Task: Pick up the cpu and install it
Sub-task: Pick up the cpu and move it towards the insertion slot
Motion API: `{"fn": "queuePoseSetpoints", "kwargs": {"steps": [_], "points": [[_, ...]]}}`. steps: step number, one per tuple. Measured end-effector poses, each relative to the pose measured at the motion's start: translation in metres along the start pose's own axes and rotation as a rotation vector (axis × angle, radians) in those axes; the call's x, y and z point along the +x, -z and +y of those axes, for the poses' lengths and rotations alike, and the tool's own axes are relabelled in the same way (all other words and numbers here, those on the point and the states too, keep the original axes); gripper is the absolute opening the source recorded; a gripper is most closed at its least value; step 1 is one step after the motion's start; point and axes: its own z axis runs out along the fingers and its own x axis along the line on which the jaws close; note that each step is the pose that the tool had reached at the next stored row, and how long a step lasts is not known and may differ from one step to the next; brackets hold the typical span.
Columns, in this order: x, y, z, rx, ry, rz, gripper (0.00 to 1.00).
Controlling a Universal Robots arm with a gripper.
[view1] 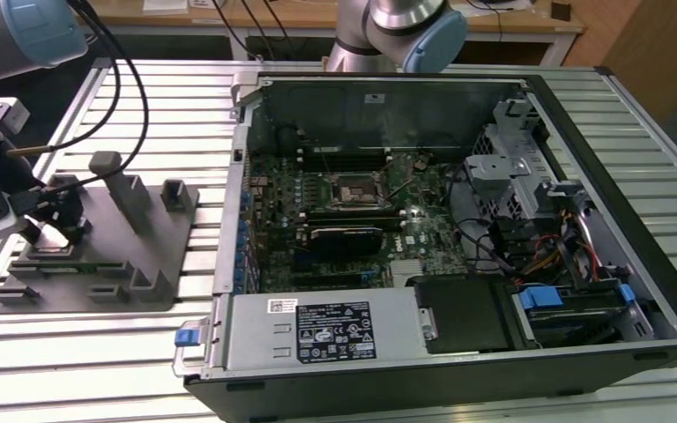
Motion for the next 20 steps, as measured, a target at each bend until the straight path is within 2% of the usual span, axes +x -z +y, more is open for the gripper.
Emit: {"fn": "queuePoseSetpoints", "kwargs": {"steps": [7,20], "points": [[0.0000,0.0006,0.0000,0.0001,0.000,0.0001,0.55],[-0.0008,0.0222,0.0008,0.0000,0.000,0.0000,0.55]]}}
